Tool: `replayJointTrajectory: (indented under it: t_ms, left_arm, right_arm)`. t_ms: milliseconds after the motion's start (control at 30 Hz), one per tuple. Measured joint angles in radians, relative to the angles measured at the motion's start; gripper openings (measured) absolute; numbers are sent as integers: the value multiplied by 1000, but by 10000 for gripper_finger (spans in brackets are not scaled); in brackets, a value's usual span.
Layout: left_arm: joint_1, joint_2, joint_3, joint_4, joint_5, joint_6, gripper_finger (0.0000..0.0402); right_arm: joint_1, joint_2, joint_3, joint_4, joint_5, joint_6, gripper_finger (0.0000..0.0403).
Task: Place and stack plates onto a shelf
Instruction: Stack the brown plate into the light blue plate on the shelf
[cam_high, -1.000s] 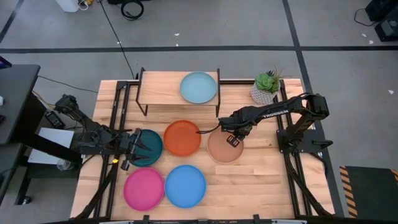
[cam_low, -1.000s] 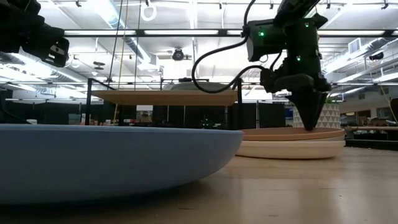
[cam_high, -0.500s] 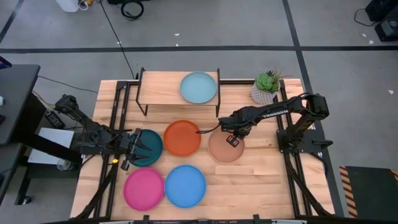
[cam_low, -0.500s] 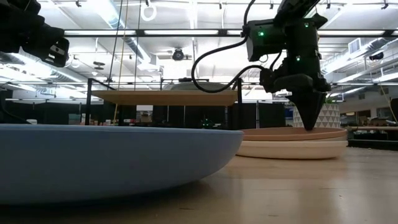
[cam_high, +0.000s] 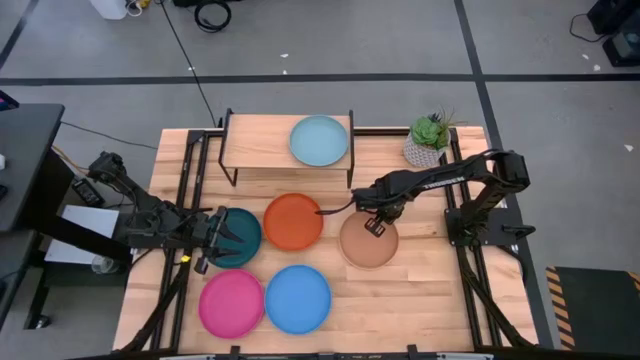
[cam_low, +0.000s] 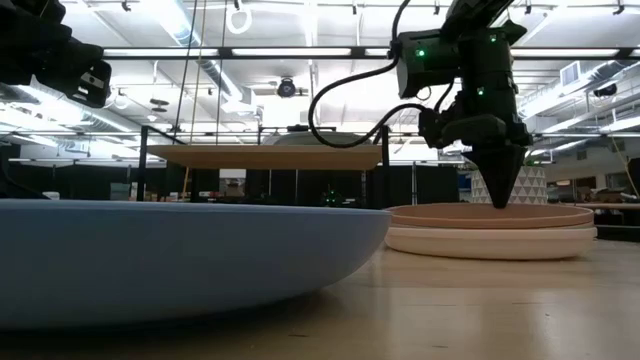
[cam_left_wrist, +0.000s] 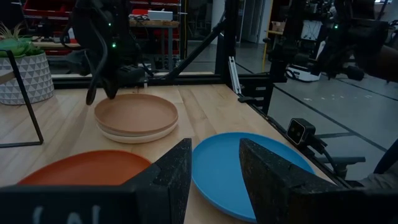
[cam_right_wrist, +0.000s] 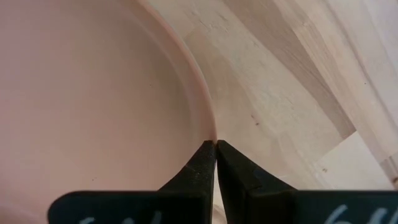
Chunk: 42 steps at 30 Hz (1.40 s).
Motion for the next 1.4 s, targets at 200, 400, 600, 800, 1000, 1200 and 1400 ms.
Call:
replayJointTrajectory:
  t_ms: [200,400,600,800,1000,1200,1400]
  left_arm:
    - [0,0,0,0,0,0,142]
    - [0,0,0,0,0,1,142]
    - [0,0,0,3,0,9,142]
    - [0,0,0,3,0,9,142]
    - [0,0,0,3,0,9,142]
    - [0,0,0,3,0,9,142]
    - [0,0,0,3,0,9,142]
  right_arm:
    - [0,-59,0,-1,-1,0,19]
    - [0,-117,0,-1,-2,0,19]
    - [-1,-144,1,0,-2,0,18]
    - [-1,-142,1,2,-2,-24,15]
    - [-4,-142,1,6,-2,-49,15]
    - [-4,-152,1,61,-36,-72,12]
    - [-4,-160,54,82,-53,-103,11]
